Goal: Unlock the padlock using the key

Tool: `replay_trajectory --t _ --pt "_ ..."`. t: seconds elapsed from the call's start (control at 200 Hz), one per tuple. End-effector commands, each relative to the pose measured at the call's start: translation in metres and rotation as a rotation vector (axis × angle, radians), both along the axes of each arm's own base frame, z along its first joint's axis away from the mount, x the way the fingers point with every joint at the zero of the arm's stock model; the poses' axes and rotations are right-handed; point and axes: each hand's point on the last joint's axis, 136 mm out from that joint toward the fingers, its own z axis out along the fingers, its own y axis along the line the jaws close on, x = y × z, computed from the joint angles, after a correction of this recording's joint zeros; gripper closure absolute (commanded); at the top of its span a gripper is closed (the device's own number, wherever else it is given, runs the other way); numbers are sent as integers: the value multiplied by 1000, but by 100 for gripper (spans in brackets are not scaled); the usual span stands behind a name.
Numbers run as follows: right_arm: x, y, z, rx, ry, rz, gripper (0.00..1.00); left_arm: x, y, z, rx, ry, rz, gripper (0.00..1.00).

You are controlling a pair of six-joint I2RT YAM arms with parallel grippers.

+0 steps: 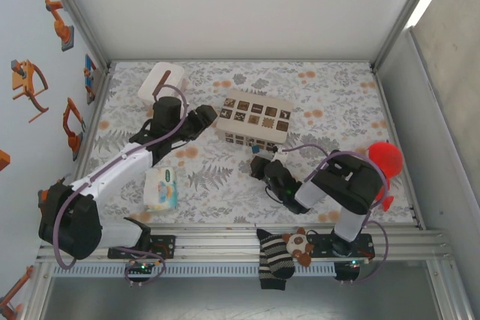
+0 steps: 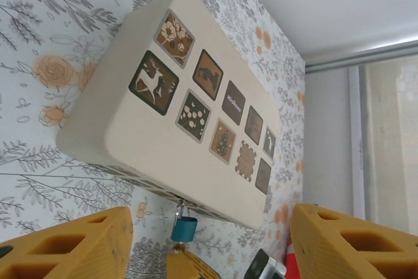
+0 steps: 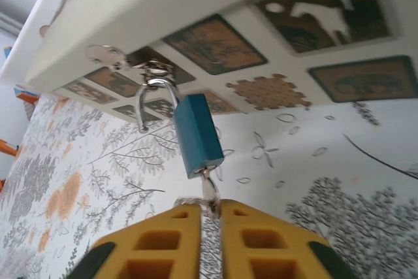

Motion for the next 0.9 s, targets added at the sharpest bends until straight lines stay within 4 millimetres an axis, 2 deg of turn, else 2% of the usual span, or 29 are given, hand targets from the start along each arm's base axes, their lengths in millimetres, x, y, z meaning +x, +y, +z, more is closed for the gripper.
replay_trajectory --t 0.0,0.17,0.281,0.361,0.471,0.641,0.766,0.897 --pt "2 -8 9 51 -8 -44 78 -3 16 -8 122 -2 -10 35" --pt "-5 -27 13 31 -18 -83 65 5 25 -10 177 8 -37 31" --pt "-3 -34 29 -25 -46 -69 60 13 23 -16 218 27 -94 30" --pt "2 -27 50 -41 -67 8 55 21 16 -21 225 43 -158 28" --pt "11 -21 76 26 -71 87 48 38 9 -32 224 67 -210 27" --pt "23 -10 91 149 -20 126 39 64 -8 -50 163 114 -273 27" --pt "36 -3 98 180 -10 142 37 66 -24 -72 110 181 -323 27" --pt "53 -18 98 191 -4 105 36 56 -26 -96 117 237 -336 28"
